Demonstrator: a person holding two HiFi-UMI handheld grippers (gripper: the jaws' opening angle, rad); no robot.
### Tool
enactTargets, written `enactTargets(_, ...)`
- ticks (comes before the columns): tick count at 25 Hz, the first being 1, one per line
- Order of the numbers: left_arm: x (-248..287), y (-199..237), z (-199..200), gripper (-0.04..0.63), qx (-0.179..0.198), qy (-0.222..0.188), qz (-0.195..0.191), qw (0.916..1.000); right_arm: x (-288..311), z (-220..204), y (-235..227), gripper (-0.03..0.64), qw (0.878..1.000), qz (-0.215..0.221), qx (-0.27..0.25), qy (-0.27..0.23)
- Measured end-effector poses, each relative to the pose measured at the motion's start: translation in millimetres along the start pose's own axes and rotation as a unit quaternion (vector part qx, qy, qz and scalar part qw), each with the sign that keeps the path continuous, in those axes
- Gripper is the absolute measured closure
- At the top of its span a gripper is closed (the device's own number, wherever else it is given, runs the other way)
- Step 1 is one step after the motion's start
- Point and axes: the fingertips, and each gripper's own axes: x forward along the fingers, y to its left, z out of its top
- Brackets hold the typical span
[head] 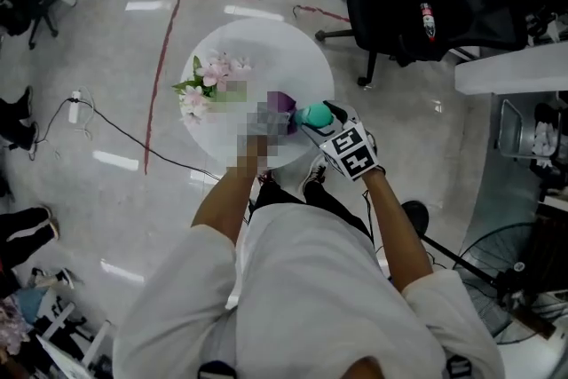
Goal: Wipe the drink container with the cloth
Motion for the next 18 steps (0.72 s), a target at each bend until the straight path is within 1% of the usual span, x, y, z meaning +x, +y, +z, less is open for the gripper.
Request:
enactTargets(3,-10.4,-3.3,1.4,0.477,0.006,-0.014,0.005,0.9999,2.1,-1.5,2.0,0.304,1.0,0.009,0.007,-0.005)
enactTargets(7,-39.6,-18.8,13.3,0.472,0.016,-0.063,0.018,0.9977,-6.7,-6.8,5.5,0.298,0.999,0.03,-0.014,0.003)
enactTargets(10,-65.0,-27.0,29.1,0.472,0.028,-0.102,0.038,0.9936,-17.7,-0.7,5.4,0.296,0.998,0.054,-0.029,-0.014)
enactTargets(13,-90.6,-35.2,51.2,0.472,0.037,-0.144,0.065,0.9867,-30.7,16.3,2.5,0.291,0.994,0.083,-0.055,-0.045)
enactTargets(15,-110.4,-42.2,65.3,0.472,0.052,-0.169,0.085,0.9806,-41.1,29.8,-1.4,0.291,0.991,0.095,-0.072,-0.067)
enactTargets(18,-149.5,-46.9,90.7,0.472,0.09,-0.205,0.122,0.9668,-55.4,60.6,-11.4,0.298,0.985,0.102,-0.093,-0.099)
